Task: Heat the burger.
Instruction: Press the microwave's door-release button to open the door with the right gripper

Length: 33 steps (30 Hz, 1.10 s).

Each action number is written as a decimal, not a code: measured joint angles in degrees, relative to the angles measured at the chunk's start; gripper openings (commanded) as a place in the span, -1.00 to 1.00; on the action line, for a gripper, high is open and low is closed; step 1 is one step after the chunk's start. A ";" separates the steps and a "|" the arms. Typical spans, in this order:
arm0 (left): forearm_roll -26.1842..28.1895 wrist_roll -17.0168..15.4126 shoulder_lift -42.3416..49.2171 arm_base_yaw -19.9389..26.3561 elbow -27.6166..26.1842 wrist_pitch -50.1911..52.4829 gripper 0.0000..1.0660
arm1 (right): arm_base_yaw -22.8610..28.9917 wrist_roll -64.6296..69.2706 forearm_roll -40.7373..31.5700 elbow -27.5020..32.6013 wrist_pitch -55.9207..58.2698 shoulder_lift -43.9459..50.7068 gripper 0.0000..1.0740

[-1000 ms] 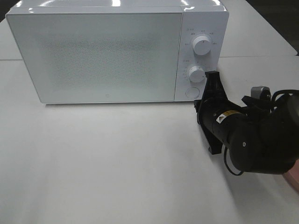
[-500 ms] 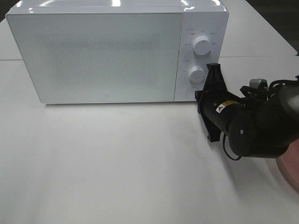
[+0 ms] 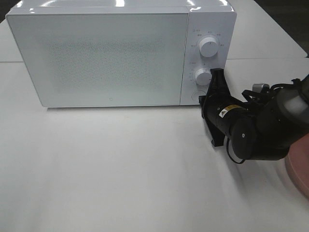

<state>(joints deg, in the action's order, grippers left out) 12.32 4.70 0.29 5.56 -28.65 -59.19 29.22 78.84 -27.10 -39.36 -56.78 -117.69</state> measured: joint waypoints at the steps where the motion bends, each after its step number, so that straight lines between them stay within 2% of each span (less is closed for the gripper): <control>1: 0.00 0.00 0.00 0.00 0.00 0.00 0.88 | 0.00 0.57 0.29 -0.63 0.06 -0.57 -1.00; 20: 0.00 0.00 0.00 0.00 0.00 0.00 0.88 | -0.69 0.52 -1.55 -6.25 0.00 -5.44 -1.00; 33: 0.00 0.00 0.00 0.00 0.00 0.00 0.88 | -0.63 -0.74 -3.55 -7.96 1.72 -5.79 -1.00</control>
<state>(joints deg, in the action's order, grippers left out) 12.32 4.70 0.29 5.56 -28.65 -59.19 28.59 78.09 -30.65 -47.33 -55.06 -123.47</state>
